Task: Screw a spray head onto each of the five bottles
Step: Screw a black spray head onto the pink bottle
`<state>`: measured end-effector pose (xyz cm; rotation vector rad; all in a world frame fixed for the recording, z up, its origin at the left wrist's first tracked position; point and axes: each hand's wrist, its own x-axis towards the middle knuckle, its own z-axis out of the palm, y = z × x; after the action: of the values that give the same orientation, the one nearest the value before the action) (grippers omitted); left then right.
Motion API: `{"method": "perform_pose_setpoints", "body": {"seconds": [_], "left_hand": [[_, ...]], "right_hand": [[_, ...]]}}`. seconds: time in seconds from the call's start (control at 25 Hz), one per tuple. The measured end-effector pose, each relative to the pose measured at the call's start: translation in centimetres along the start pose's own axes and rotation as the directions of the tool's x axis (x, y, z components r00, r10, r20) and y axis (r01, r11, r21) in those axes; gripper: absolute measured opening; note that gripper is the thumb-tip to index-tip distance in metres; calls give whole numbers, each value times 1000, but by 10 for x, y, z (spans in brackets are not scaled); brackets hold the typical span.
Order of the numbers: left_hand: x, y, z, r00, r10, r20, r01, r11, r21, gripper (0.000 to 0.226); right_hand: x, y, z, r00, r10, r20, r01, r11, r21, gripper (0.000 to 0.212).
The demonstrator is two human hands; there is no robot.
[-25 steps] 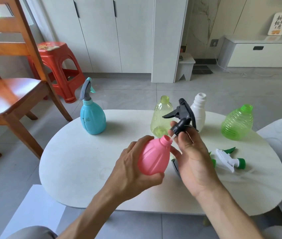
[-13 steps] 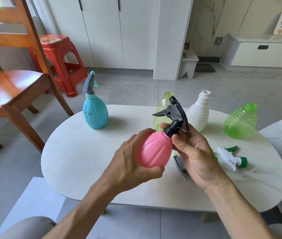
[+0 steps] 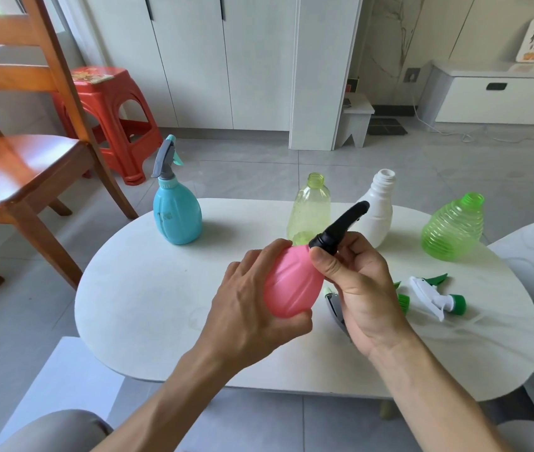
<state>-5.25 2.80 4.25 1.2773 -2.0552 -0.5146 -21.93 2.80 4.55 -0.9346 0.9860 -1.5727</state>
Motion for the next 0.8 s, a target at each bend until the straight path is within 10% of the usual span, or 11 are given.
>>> {"method": "perform_pose_setpoints", "body": {"seconds": [0.8], "left_hand": [[11, 10, 7, 993, -107, 53, 118, 935, -335, 78]], "right_hand": [[-1, 2, 9, 999, 39, 32, -46, 973, 225, 42]]}}
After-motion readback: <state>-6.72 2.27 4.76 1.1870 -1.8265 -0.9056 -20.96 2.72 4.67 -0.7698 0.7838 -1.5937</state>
